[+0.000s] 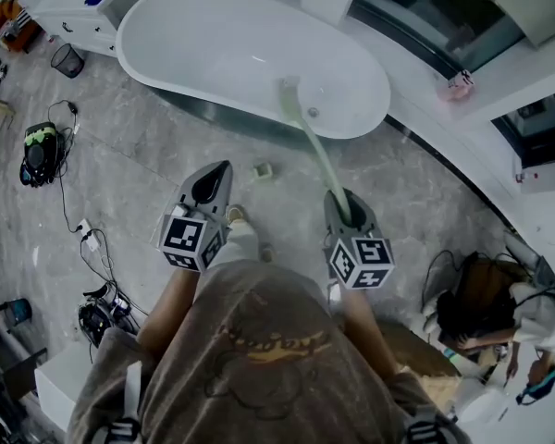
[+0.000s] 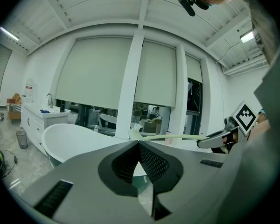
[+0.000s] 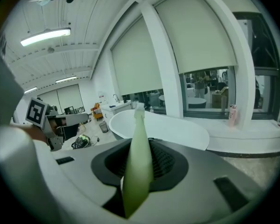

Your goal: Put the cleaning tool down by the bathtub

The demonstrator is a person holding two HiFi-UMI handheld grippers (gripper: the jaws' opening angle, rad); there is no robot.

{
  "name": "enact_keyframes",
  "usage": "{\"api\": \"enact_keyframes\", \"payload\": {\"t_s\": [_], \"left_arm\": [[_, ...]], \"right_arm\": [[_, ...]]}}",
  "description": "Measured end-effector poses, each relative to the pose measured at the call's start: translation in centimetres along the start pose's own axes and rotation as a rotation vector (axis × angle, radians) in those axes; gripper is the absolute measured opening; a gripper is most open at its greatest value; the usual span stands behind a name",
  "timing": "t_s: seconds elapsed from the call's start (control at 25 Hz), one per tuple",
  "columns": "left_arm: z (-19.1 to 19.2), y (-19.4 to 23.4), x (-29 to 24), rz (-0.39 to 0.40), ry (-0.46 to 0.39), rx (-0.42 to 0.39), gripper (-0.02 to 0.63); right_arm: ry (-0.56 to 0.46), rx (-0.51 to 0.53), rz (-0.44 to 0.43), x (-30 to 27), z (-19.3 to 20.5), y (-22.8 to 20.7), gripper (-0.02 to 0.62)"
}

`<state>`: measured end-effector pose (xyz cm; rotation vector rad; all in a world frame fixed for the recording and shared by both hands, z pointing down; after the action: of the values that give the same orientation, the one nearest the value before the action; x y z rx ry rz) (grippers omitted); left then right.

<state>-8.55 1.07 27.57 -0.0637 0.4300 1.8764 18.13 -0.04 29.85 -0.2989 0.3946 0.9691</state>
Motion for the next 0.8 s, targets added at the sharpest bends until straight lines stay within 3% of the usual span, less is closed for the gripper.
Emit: {"api": "enact_keyframes", "payload": {"t_s": [0.36, 0.8], "left_arm": [[0.4, 3.1, -3.9, 0.001, 0.032, 0.016, 0.0], [3.8, 6.1, -8.4, 0.02, 0.064, 0.044, 0.0]], "right_arm": [[0.042, 0.002, 0.008, -3.9, 0.0, -0.7, 0.097], [0.11, 0.055, -0.002, -7.9, 4.0, -0.8, 0.097]]}}
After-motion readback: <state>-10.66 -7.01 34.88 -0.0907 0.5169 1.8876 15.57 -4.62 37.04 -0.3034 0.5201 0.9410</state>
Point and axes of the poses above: the fingertips, and each gripper's own axes: x backward along the fingers, y to its left, z out of its underside, the point moved 6 cm from there along x, backward along the fingers, and after that the axes turned 8 degrees about x, right-handed, at the moved point
